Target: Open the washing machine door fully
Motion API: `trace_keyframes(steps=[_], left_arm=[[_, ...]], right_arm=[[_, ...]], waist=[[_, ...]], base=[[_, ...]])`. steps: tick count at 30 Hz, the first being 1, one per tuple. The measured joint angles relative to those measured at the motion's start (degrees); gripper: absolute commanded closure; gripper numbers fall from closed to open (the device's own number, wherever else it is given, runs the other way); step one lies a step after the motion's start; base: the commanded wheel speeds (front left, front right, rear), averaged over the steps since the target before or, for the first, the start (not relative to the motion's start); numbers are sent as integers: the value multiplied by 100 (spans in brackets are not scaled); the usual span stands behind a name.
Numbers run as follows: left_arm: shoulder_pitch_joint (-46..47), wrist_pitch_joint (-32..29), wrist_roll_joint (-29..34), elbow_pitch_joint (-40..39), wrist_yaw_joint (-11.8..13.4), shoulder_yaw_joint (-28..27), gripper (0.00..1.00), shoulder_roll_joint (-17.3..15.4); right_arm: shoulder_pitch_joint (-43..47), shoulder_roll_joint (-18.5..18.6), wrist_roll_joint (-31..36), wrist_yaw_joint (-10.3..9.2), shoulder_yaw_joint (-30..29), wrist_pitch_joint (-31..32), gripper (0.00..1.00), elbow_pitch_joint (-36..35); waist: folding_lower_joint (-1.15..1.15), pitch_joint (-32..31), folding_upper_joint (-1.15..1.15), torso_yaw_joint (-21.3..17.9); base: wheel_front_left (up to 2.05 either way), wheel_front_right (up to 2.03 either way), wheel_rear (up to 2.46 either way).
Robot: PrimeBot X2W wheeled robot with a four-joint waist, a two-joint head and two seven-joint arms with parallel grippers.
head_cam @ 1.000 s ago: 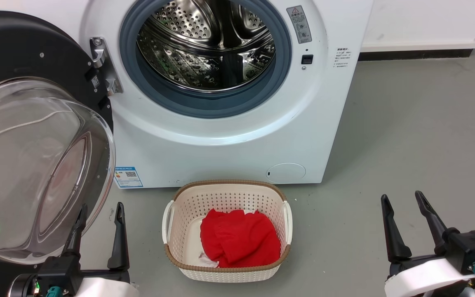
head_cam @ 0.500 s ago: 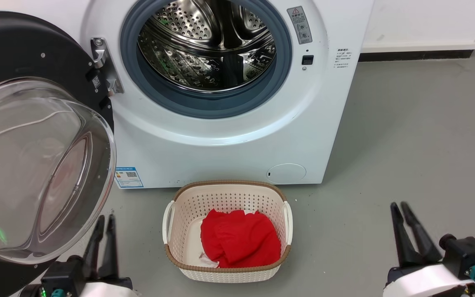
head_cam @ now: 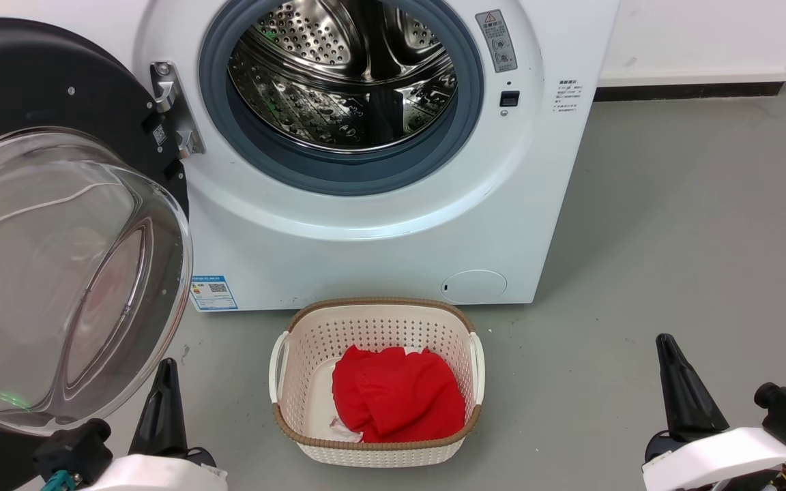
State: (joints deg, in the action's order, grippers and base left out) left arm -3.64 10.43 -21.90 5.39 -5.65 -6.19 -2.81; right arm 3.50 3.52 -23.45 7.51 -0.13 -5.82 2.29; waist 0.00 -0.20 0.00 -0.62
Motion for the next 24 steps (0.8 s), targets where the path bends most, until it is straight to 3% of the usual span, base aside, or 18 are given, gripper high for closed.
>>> trace_keyframes(steps=[24], left_arm=[[280, -520, -2205, 250, -51, 5, 100, -1]], right_arm=[[-239, 80, -2272, -1, -47, 274, 100, 364]], waist=[[0, 9, 0, 13]], base=[[0, 0, 0]])
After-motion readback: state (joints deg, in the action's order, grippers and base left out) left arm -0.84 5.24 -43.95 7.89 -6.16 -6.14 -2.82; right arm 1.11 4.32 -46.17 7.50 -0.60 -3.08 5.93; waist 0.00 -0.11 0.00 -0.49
